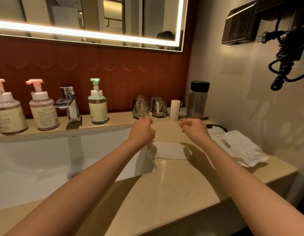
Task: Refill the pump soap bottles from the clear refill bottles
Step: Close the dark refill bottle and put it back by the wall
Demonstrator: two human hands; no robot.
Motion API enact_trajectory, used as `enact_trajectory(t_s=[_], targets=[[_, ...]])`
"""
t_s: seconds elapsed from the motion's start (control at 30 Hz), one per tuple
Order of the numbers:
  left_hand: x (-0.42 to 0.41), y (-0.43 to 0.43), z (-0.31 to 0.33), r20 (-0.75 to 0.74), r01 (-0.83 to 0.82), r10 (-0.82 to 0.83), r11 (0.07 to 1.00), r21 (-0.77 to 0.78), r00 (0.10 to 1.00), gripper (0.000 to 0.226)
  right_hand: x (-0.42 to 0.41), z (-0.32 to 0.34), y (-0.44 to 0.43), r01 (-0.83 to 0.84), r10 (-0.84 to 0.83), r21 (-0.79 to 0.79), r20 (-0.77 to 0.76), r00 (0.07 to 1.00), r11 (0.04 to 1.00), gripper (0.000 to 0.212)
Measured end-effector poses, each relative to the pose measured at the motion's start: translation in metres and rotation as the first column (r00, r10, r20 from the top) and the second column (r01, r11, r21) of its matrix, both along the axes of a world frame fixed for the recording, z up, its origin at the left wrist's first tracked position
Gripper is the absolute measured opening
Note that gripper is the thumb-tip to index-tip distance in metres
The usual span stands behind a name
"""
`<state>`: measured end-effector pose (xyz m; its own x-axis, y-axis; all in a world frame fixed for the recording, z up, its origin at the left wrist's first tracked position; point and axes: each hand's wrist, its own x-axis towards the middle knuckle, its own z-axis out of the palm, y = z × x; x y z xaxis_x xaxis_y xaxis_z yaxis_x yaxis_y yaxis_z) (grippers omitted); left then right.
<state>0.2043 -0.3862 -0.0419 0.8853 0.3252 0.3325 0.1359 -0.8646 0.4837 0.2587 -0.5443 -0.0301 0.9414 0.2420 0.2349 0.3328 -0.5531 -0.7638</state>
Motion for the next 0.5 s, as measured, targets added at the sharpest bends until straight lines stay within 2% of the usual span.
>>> enact_trajectory(t_s=[0.03,0.1,0.2,0.27,0.4,0.5], targets=[[-0.001,-0.004,0.0,-0.029,0.084,-0.082,0.995,0.056,0.996,0.031,-0.003,-0.003,0.002,-0.071,0.068,-0.099,-0.036,0.997,0.993,0.026],[-0.002,-0.017,-0.006,-0.202,0.22,-0.189,0.965,0.146,0.961,0.032,-0.013,-0.01,0.007,-0.217,0.17,-0.323,-0.169,0.971,0.921,0.028],[-0.002,-0.029,-0.021,-0.486,0.277,-0.088,0.902,0.332,0.87,0.037,-0.028,-0.016,0.014,-0.353,0.251,-0.526,-0.257,0.933,0.774,0.039],[0.002,-0.028,-0.028,-0.542,0.289,-0.033,0.872,0.395,0.84,0.04,-0.032,-0.015,0.016,-0.371,0.272,-0.579,-0.254,0.928,0.726,0.043],[0.011,-0.023,-0.021,-0.62,0.313,-0.011,0.871,0.38,0.785,0.05,-0.019,-0.018,0.026,-0.394,0.3,-0.587,-0.256,0.919,0.707,0.045],[0.025,-0.014,-0.02,-0.644,0.29,-0.001,0.893,0.344,0.765,0.056,-0.002,-0.027,0.043,-0.382,0.291,-0.65,-0.249,0.924,0.657,0.047]])
